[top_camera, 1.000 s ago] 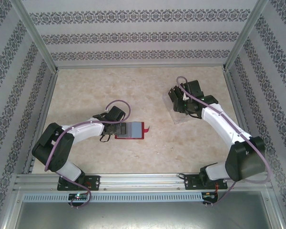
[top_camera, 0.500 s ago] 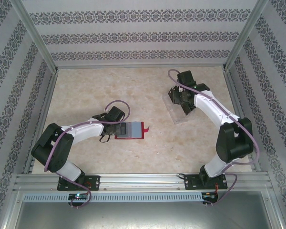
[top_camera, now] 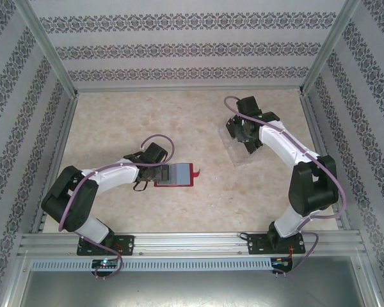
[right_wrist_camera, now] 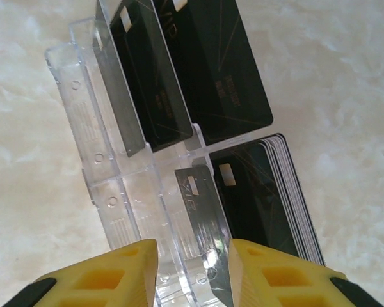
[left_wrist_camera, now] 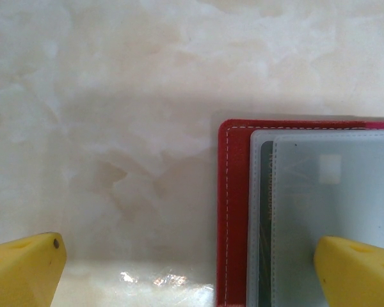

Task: Put the credit cards into the card holder
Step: Pick up the credit card from the storage box.

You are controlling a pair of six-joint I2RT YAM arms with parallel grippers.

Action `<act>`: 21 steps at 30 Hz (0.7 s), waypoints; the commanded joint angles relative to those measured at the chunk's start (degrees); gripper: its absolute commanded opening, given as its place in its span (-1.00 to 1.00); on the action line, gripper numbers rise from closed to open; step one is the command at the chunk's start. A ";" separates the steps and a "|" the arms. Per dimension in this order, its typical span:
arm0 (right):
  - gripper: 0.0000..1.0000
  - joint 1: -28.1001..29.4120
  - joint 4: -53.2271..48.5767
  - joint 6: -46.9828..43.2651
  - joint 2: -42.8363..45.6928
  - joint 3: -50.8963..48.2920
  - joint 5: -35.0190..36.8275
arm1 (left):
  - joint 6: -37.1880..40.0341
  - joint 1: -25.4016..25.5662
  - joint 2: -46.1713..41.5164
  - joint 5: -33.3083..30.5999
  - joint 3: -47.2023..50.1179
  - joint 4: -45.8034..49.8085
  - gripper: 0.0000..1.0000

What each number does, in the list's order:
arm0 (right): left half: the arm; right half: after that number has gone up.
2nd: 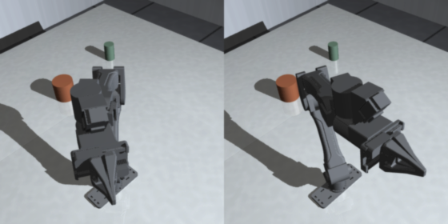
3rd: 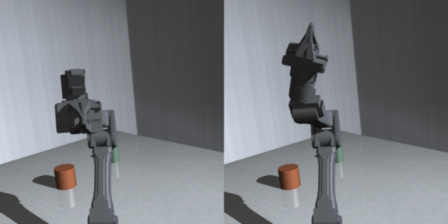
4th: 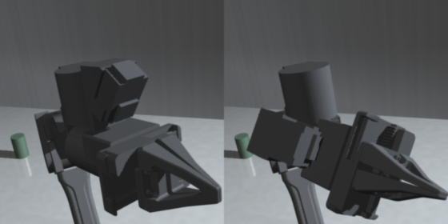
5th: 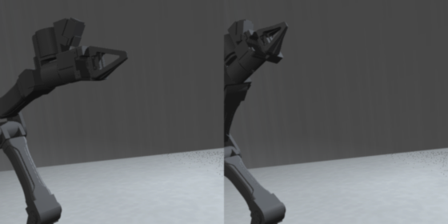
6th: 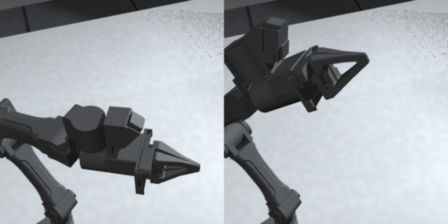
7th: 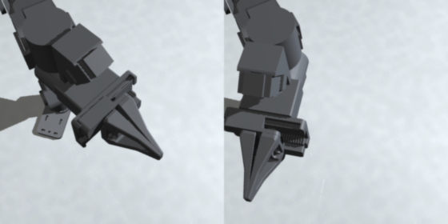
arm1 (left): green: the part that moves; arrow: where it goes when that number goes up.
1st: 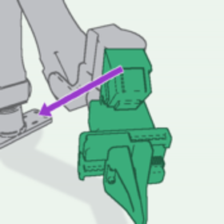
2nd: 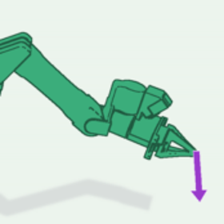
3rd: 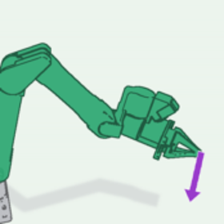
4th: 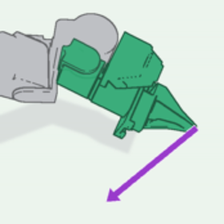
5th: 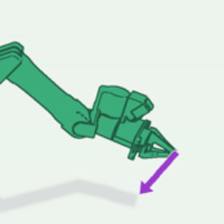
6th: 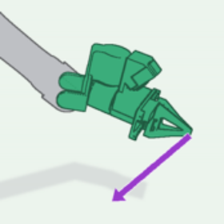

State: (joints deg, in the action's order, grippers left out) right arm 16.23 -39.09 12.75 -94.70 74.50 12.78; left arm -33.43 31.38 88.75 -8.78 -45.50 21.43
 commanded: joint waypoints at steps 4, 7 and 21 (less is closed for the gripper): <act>-0.32 0.03 -0.99 -1.72 -1.90 -1.20 3.48 | -0.41 -0.47 -0.89 -0.14 0.25 1.69 1.00; -0.32 0.21 -0.99 -2.02 -2.40 -1.25 3.79 | -0.40 -0.53 -0.98 -0.10 0.29 1.68 1.00; -0.46 1.22 -1.18 -2.38 -3.92 -1.79 4.36 | -0.45 -0.48 -1.11 -0.19 0.30 1.60 1.00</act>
State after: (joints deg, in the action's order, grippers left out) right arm 16.75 -39.03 10.87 -97.58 73.73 16.75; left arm -33.43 31.38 88.75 -8.78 -45.50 21.43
